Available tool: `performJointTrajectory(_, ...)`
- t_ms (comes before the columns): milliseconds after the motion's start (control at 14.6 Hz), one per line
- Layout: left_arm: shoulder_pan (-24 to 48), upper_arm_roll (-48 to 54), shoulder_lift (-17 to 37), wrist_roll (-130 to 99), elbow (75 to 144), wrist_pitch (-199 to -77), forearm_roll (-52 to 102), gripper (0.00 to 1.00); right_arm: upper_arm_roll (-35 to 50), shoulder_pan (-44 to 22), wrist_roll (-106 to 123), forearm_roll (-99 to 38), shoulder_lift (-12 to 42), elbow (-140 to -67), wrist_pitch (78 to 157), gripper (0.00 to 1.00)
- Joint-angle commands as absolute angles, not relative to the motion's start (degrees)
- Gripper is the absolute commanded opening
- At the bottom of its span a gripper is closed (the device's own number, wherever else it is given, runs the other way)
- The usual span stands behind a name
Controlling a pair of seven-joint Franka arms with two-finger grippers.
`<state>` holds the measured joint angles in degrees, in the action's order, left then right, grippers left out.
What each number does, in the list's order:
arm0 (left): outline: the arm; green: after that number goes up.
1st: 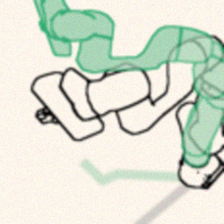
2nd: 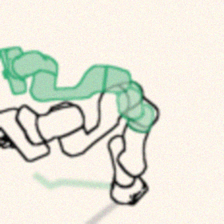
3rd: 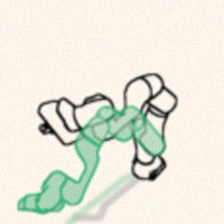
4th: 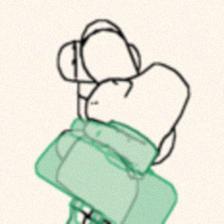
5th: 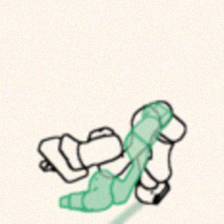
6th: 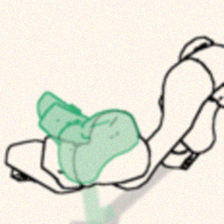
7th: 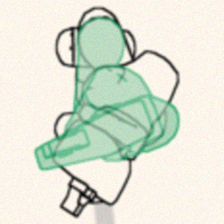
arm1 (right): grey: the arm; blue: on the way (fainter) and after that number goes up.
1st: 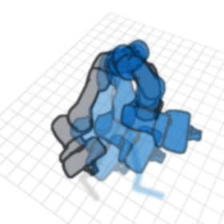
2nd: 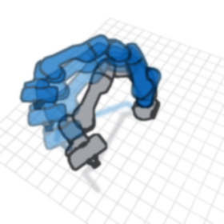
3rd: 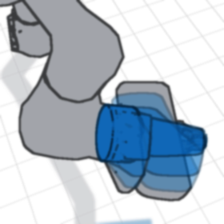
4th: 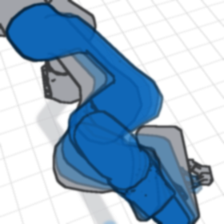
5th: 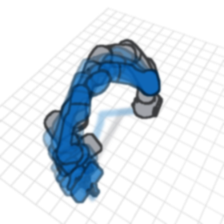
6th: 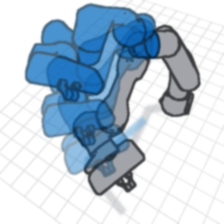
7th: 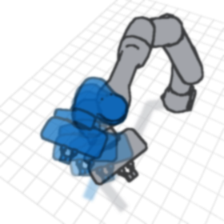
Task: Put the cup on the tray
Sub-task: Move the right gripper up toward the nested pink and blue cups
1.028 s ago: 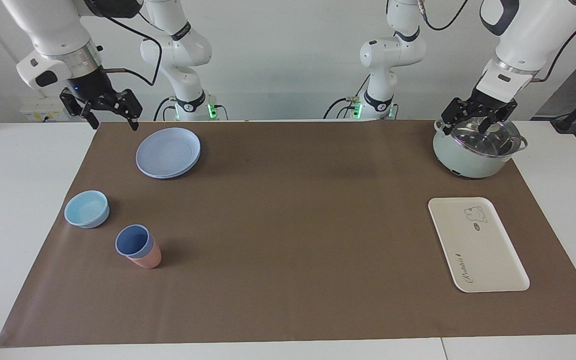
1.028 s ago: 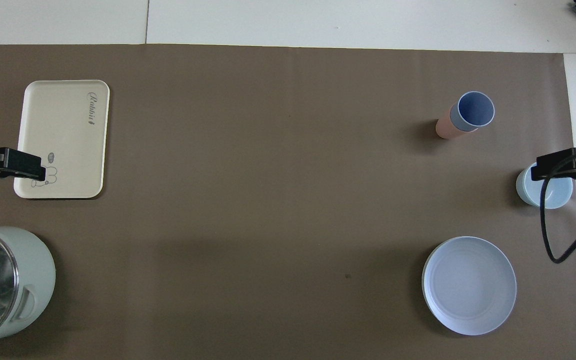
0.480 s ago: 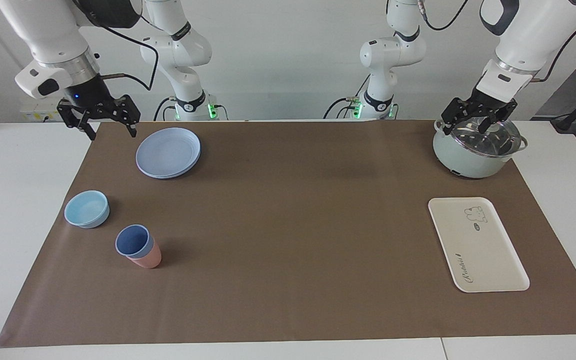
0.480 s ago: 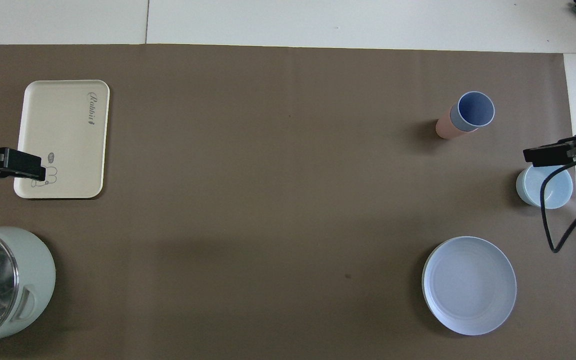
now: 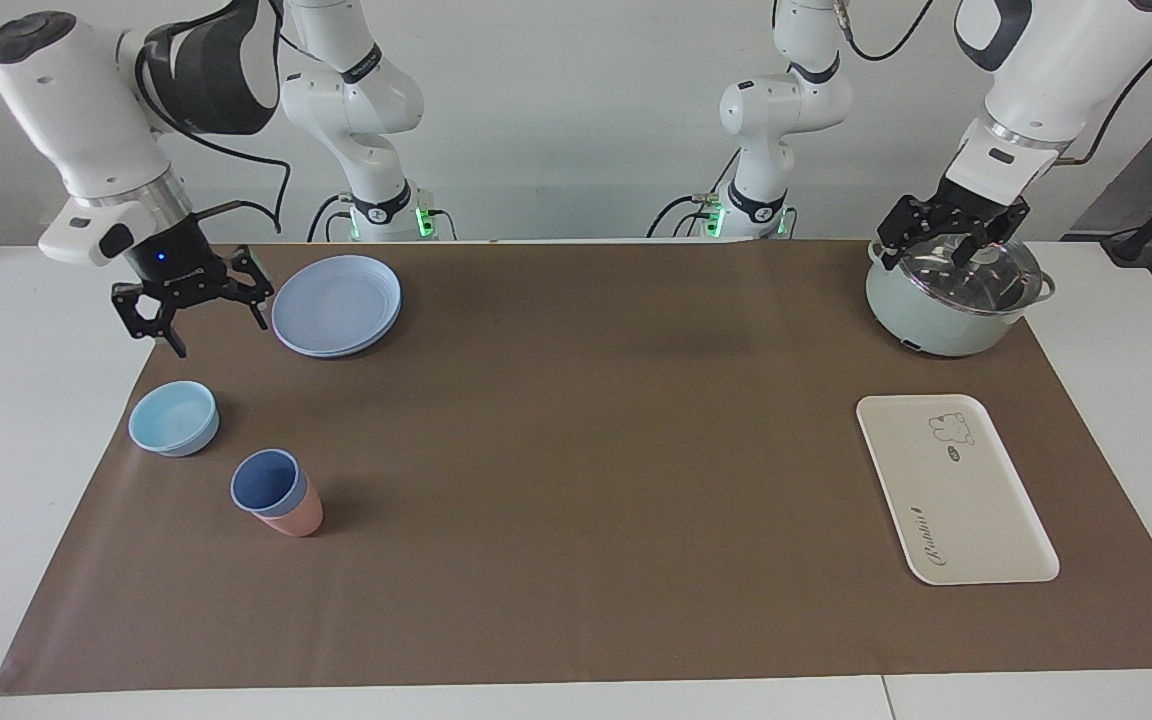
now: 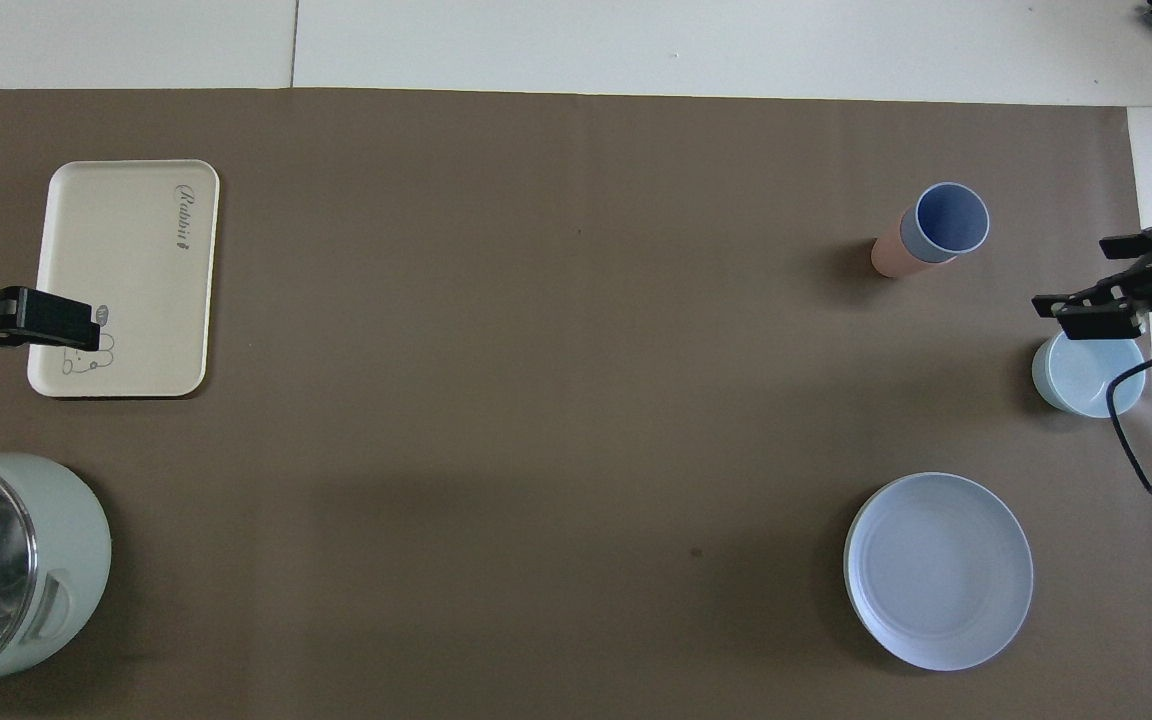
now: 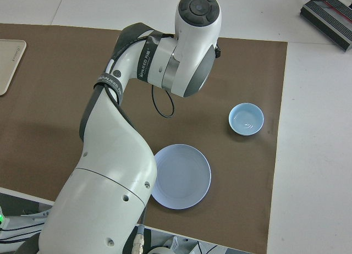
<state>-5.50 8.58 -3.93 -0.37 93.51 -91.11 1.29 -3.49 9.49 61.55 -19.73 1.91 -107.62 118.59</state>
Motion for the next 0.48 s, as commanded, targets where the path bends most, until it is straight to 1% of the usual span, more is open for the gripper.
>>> performJointTrajectory(0, -5.2, 8.2, -3.0, 0.4, 91.2, -91.0, 0.6, 1.0, -2.9, 13.9, 79.6, -29.5, 4.1, -110.2, 121.4, 1.0)
performJointTrajectory(206, -5.3, 8.1, -1.8, 0.5, 90.6, -90.9, 0.4, 1.0, -2.9, 14.9, 94.5, -41.7, 10.0, -110.1, 124.2, 1.0)
performJointTrajectory(411, -4.6, 8.3, -1.7, 0.4, 89.0, -88.3, -0.3, 1.0, -2.8, 15.0, 100.6, -48.1, 14.3, -109.1, 123.8, 1.0)
